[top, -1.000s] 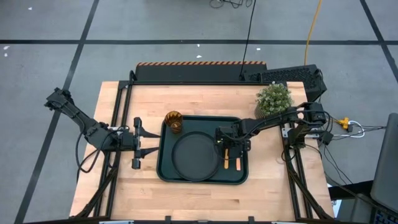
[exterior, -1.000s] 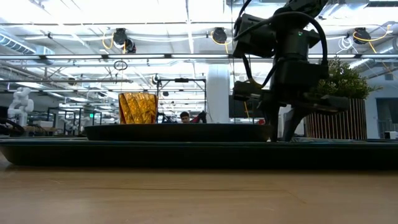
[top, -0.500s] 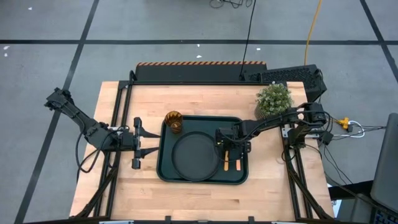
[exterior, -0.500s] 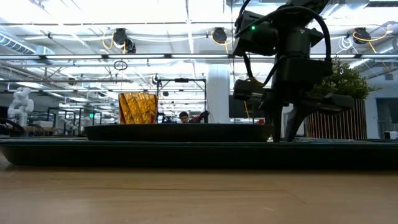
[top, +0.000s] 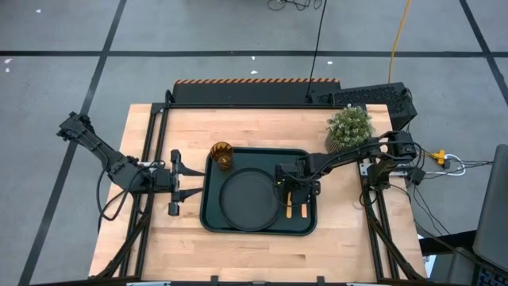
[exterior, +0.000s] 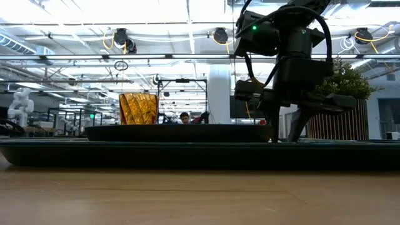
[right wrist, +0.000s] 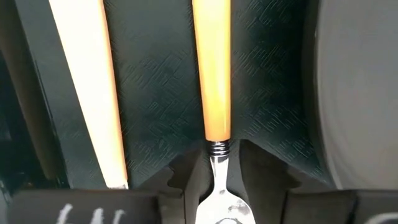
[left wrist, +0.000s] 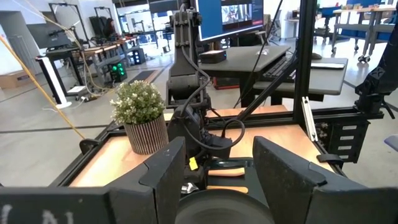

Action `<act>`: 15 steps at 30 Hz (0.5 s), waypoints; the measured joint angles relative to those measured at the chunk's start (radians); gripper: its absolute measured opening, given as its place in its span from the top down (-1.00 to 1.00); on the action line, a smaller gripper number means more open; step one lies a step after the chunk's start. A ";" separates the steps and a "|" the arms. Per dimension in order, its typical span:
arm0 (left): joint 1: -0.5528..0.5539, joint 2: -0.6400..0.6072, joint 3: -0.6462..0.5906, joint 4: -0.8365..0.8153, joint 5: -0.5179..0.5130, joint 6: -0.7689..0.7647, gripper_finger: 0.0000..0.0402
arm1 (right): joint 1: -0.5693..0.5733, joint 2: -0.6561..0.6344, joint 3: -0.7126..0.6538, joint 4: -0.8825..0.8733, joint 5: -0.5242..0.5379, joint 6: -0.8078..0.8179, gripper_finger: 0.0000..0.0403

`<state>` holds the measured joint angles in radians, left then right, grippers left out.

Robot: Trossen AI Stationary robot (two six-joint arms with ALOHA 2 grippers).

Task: Pick and place plate/cup/fork/spoon on tray
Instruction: Put the orange spoon on the black tray

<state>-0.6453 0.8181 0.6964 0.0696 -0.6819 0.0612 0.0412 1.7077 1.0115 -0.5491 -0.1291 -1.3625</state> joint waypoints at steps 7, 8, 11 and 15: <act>0.000 0.000 0.000 0.000 0.000 0.000 0.04 | 0.000 0.000 0.000 0.038 0.001 0.019 0.47; 0.000 0.000 0.000 0.000 0.000 0.000 0.04 | 0.000 0.000 0.000 0.040 0.008 0.031 0.47; 0.000 0.000 0.000 0.000 0.000 -0.003 0.04 | 0.004 0.000 0.000 0.045 0.059 0.064 0.47; 0.000 0.000 0.000 -0.013 0.000 -0.005 0.04 | 0.015 0.000 0.000 0.036 0.105 0.055 0.47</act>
<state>-0.6452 0.8179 0.6964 0.0565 -0.6819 0.0565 0.0561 1.7077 1.0115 -0.5135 -0.0244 -1.3071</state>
